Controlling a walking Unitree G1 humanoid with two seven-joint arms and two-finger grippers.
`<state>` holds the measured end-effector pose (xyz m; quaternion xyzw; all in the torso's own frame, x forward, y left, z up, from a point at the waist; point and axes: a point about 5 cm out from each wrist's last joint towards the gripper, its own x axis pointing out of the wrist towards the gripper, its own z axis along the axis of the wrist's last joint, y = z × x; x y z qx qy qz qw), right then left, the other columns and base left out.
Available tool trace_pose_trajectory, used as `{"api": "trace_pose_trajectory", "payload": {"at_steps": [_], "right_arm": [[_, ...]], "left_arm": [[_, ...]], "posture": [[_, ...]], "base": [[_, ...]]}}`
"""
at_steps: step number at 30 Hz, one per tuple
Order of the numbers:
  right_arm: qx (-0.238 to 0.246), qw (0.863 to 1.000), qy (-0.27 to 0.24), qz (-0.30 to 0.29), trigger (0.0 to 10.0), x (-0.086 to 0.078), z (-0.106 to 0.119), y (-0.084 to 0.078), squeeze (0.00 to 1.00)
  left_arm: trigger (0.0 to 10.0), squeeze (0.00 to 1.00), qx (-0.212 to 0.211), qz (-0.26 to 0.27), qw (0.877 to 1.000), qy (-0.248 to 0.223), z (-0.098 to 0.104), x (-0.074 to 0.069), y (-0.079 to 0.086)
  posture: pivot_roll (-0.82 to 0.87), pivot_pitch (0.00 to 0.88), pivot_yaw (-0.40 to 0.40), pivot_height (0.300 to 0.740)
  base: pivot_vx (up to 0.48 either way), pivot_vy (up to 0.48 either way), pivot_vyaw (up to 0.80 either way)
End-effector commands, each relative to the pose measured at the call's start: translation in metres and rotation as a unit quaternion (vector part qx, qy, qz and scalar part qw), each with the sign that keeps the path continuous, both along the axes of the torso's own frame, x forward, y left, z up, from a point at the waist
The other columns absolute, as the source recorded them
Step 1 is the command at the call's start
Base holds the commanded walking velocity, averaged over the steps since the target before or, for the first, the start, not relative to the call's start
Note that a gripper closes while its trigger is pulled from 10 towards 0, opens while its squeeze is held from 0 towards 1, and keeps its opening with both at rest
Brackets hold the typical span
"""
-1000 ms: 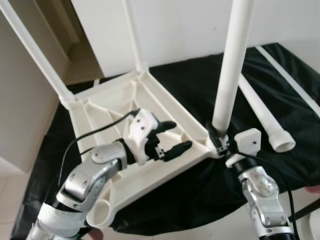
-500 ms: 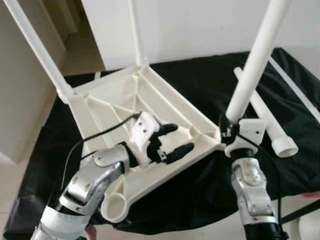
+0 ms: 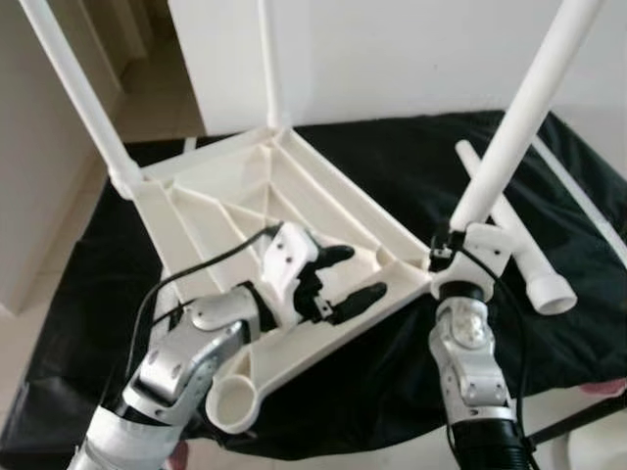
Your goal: Building children table
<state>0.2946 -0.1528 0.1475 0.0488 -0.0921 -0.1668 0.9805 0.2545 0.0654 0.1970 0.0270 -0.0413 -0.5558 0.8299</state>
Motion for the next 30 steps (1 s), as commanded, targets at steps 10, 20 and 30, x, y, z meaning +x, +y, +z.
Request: {"api": "trace_pose_trajectory", "payload": {"at_steps": [10, 20, 30], "right_arm": [[0.041, 0.978, 0.146, -0.146, 10.0, -0.018, -0.057, -0.022, 0.00], [0.047, 0.988, 0.110, -0.097, 10.0, -0.015, -0.052, -0.018, 1.00], [-0.003, 0.999, 0.005, 0.052, 10.0, -0.014, -0.025, -0.034, 0.00]], "left_arm": [[10.0, 0.00, 0.001, -0.046, 0.999, -0.007, 0.001, -0.009, -0.006], [10.0, 0.00, 0.000, -0.050, 0.999, -0.005, 0.000, -0.011, -0.007], [10.0, 0.00, 0.003, -0.056, 0.998, -0.003, -0.003, -0.013, -0.010]], "posture": [[-0.05, 0.053, 0.063, 0.740], [-0.05, 0.047, 0.066, 0.740], [-0.06, 0.048, 0.068, 0.740]], "base": [[0.000, 0.000, 0.00], [0.000, 0.000, 0.00], [0.000, 0.000, 0.00]]}}
